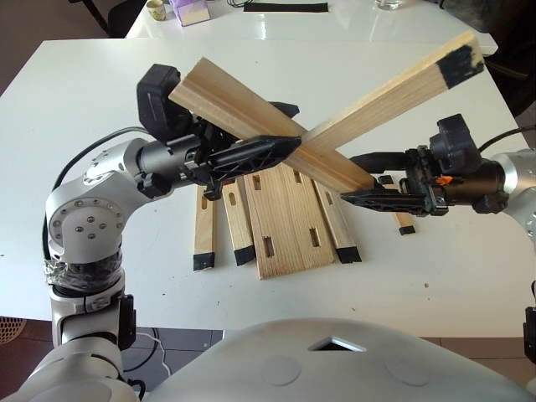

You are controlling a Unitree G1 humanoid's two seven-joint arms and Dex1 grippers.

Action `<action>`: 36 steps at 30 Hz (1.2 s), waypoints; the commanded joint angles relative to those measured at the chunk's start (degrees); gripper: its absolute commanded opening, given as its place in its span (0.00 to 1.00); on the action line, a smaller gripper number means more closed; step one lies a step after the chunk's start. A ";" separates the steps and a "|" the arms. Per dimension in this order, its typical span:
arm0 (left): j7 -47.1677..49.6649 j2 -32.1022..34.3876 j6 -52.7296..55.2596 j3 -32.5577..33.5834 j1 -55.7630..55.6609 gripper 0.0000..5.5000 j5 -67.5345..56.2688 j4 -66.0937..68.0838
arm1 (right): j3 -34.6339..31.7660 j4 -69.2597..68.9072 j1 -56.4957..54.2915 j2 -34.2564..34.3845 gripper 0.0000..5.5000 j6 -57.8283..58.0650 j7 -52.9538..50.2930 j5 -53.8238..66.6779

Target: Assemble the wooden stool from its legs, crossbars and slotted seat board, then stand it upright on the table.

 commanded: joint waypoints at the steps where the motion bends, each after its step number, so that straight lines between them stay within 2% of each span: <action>1: -0.81 0.70 1.61 -1.89 0.30 0.39 1.64 0.18 | 0.09 -0.54 0.26 0.22 0.38 -1.58 -3.25 -3.02; 2: -0.54 0.75 1.42 -1.41 -0.23 0.39 1.38 0.61 | 0.38 -0.57 1.25 0.07 0.44 -1.85 -3.01 -3.80; 4: 0.66 1.05 0.96 0.05 -1.95 0.39 1.32 1.97 | 0.39 0.13 3.46 -0.51 0.49 -1.83 -2.75 -5.10; 7: 1.88 2.41 0.64 2.73 -4.52 0.39 2.61 4.24 | -0.57 3.22 7.54 -1.73 0.49 -4.15 -2.54 -9.39; 10: 0.55 6.57 1.32 5.75 -4.04 0.39 4.01 4.26 | -3.59 7.58 11.80 -2.15 0.49 -7.71 -3.05 -13.91; 15: -6.11 16.31 3.24 11.14 5.17 0.39 6.59 -2.90 | -10.87 8.80 19.62 -1.47 0.49 -11.58 -4.85 -17.13; 19: -11.49 20.48 3.07 14.03 11.23 0.39 7.78 -7.60 | -13.83 5.62 24.23 0.05 0.49 -12.49 -6.83 -17.09; 29: -15.92 21.27 -4.62 10.50 22.81 0.39 22.96 -11.00 | -12.50 3.01 26.22 1.42 0.49 -14.17 -9.37 -18.92; 36: -17.24 21.73 -8.28 7.64 24.96 0.39 27.66 -9.86 | -11.58 2.67 26.60 2.07 0.49 -15.31 -10.31 -20.22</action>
